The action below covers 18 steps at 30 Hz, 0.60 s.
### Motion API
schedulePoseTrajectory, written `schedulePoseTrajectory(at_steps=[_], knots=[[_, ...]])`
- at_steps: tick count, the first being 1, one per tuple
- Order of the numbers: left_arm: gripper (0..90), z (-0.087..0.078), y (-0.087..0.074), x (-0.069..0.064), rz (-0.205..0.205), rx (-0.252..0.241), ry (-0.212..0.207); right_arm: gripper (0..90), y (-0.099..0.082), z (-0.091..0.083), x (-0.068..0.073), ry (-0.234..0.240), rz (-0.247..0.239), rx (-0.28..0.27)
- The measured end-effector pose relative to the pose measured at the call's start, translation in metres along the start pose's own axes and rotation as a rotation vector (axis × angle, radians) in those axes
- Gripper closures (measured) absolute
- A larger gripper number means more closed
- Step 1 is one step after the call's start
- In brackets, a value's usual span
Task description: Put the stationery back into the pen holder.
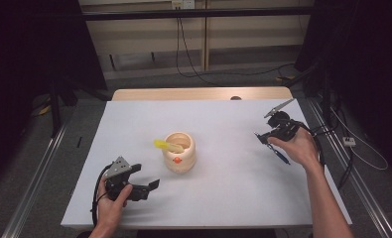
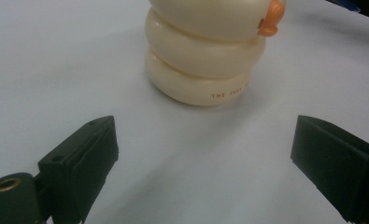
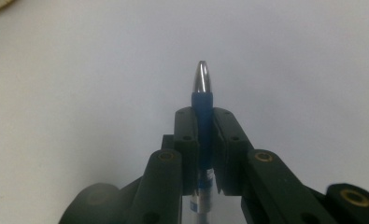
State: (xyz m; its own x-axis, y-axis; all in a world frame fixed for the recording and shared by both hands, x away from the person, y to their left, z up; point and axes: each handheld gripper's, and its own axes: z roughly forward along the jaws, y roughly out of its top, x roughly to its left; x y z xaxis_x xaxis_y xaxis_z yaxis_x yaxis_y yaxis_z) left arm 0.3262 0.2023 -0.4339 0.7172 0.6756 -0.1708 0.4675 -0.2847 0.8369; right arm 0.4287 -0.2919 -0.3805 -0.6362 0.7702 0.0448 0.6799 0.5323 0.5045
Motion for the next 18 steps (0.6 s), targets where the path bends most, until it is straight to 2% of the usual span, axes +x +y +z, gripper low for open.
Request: schedulePoseTrajectory(at_steps=[6,10,18], knots=[[7.4,0.0,0.0,0.0,-0.001,-0.002,0.0,81.5,0.002,-0.008,0.002,0.022,0.001,-0.094],[7.4,-0.001,0.0,0.0,-0.001,-0.002,0.0,81.5,0.004,-0.012,0.006,0.048,-0.017,-0.161],[7.4,-0.001,0.0,0.0,-0.003,-0.003,0.0,81.5,0.009,-0.014,0.014,0.088,-0.017,-0.22]])
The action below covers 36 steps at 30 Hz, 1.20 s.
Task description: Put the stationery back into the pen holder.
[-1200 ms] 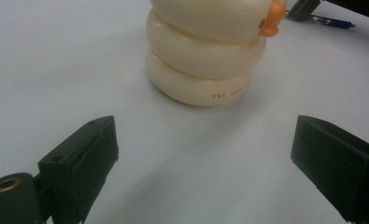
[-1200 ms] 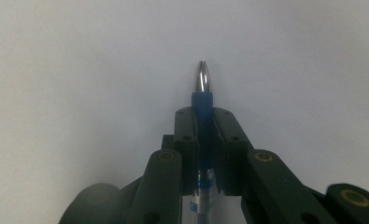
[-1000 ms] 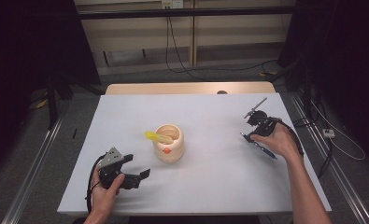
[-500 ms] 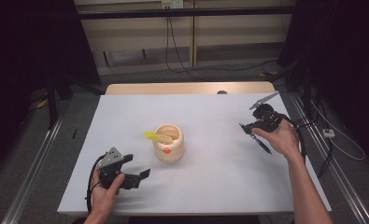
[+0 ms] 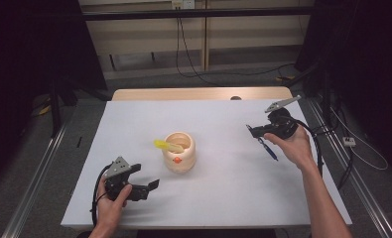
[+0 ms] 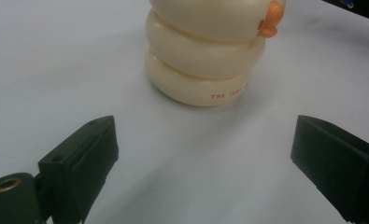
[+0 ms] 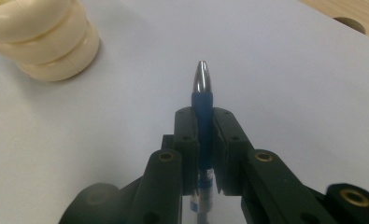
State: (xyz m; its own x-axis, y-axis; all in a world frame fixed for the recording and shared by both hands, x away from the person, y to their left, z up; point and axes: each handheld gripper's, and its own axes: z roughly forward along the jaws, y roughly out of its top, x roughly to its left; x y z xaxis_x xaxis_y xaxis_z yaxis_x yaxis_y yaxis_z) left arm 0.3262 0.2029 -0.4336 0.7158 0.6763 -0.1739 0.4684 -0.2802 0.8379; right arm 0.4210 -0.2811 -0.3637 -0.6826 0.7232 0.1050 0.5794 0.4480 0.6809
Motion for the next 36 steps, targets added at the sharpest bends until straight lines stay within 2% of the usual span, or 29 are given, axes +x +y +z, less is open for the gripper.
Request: schedulePoseTrajectory(at_steps=[5,9,13,19,23,26,31,36], knots=[[7.4,0.0,0.0,0.0,0.001,0.002,-0.001,81.5,0.002,-0.001,0.003,0.022,-0.003,-0.036],[7.4,0.0,0.0,0.0,0.001,0.001,-0.001,81.5,0.002,0.0,0.005,0.076,0.003,-0.061],[7.4,0.0,0.0,0.0,0.001,0.0,0.0,81.5,0.005,0.002,0.008,0.103,-0.001,-0.084],[7.4,0.0,0.0,0.0,0.004,0.002,0.001,81.4,0.009,0.008,0.017,0.1,-0.031,-0.101],[7.4,0.0,0.0,0.001,0.005,0.006,-0.003,81.5,0.013,0.01,0.024,0.109,-0.043,-0.133],[7.4,0.0,0.0,0.0,0.008,0.005,0.001,81.4,0.017,0.012,0.03,0.137,-0.051,-0.153],[7.4,0.001,0.0,0.0,0.005,0.008,0.003,81.4,0.026,0.013,0.043,0.139,-0.09,-0.169],[7.4,0.002,0.0,0.0,0.004,0.007,0.005,81.4,0.038,0.013,0.054,0.146,-0.118,-0.211]])
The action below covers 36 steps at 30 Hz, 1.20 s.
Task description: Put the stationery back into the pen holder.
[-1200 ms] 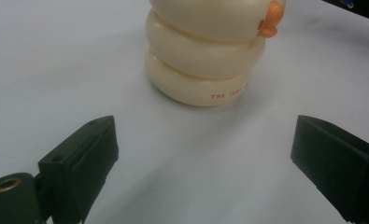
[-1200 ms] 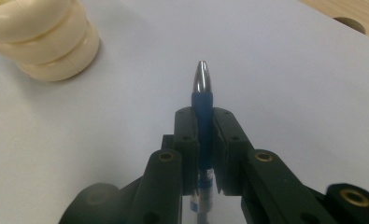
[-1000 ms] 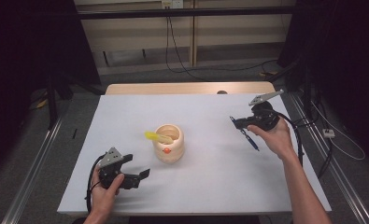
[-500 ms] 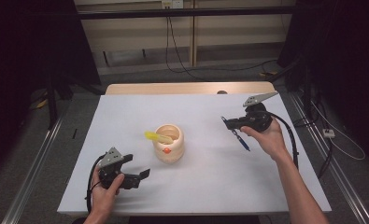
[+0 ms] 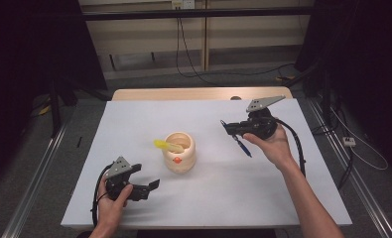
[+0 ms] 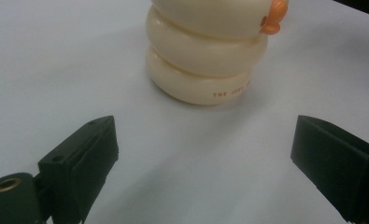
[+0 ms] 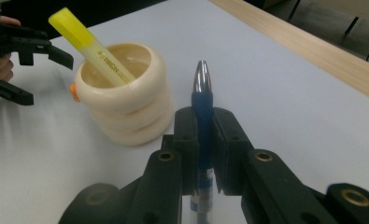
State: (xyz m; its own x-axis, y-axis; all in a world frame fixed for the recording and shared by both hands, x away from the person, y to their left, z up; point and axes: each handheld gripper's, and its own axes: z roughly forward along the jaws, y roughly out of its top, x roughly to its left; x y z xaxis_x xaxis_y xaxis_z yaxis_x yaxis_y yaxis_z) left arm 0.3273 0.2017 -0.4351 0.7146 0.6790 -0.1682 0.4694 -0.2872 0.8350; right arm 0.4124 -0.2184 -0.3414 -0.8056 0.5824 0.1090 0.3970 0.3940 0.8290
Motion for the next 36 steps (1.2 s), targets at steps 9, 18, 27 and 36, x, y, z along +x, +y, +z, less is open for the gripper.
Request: schedulePoseTrajectory(at_steps=[9,18,27,36], knots=[[7.3,-0.001,0.0,0.0,0.002,-0.001,0.009,81.3,0.015,0.015,0.011,0.023,0.017,-0.052],[7.3,-0.001,0.0,0.001,0.0,-0.003,0.003,81.3,0.035,0.029,0.026,0.021,0.004,-0.135],[6.4,-0.002,0.0,0.002,-0.008,-0.007,0.025,81.4,0.054,0.042,0.041,0.038,-0.026,-0.186],[6.2,-0.003,-0.001,0.003,-0.012,-0.01,0.026,81.4,0.075,0.058,0.052,0.078,-0.041,-0.245]])
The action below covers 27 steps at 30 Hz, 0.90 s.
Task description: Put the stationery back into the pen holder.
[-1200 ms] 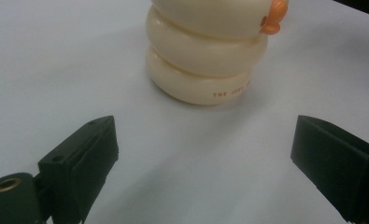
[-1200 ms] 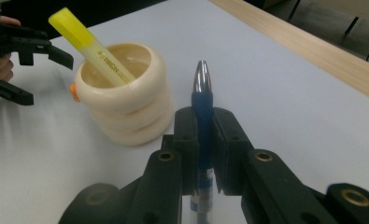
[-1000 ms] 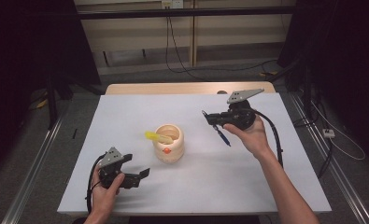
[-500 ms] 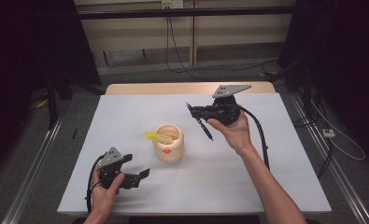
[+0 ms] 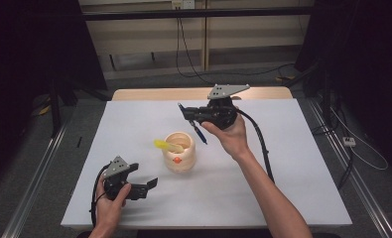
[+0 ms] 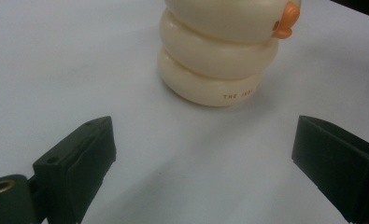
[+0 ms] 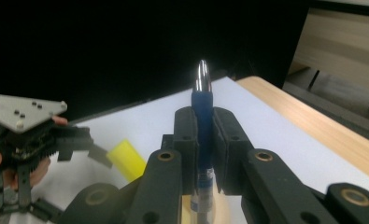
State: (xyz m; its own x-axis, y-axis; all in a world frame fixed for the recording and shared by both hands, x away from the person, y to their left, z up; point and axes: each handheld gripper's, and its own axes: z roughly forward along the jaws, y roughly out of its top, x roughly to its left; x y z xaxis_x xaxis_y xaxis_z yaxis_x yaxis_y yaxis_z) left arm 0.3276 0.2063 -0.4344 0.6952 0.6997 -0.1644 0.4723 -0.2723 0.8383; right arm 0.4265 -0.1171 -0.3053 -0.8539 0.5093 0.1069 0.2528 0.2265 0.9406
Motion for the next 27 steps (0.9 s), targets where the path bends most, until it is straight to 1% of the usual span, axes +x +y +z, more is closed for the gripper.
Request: schedulePoseTrajectory(at_steps=[3,4,7,11,13,18,21,23,27], knots=[[6.2,0.0,0.0,0.0,0.001,0.0,-0.003,81.4,0.001,0.008,-0.003,0.003,0.013,-0.012],[6.2,0.0,0.0,0.0,0.001,0.0,-0.003,81.4,0.001,0.011,-0.002,0.003,0.008,-0.014],[6.2,0.0,0.0,0.0,0.002,0.006,-0.004,81.4,0.0,0.021,0.0,0.015,0.002,-0.008],[6.2,0.0,0.0,0.0,0.002,0.006,-0.006,81.4,0.003,0.033,0.001,0.032,0.012,0.003],[6.2,0.0,0.0,0.0,0.004,0.004,-0.009,81.3,0.004,0.04,-0.001,0.049,0.018,0.014],[6.3,0.0,0.0,0.0,0.003,0.003,-0.019,81.4,0.004,0.055,-0.001,0.055,0.031,0.02],[6.3,0.0,0.0,0.0,0.005,0.004,-0.021,81.3,0.003,0.062,-0.001,0.064,0.032,0.017],[6.3,-0.001,0.0,0.0,0.007,0.004,-0.02,81.3,0.0,0.067,-0.002,0.068,0.023,0.017],[6.3,-0.001,0.001,0.0,0.008,0.003,-0.021,81.3,-0.006,0.073,-0.004,0.07,0.036,0.023]])
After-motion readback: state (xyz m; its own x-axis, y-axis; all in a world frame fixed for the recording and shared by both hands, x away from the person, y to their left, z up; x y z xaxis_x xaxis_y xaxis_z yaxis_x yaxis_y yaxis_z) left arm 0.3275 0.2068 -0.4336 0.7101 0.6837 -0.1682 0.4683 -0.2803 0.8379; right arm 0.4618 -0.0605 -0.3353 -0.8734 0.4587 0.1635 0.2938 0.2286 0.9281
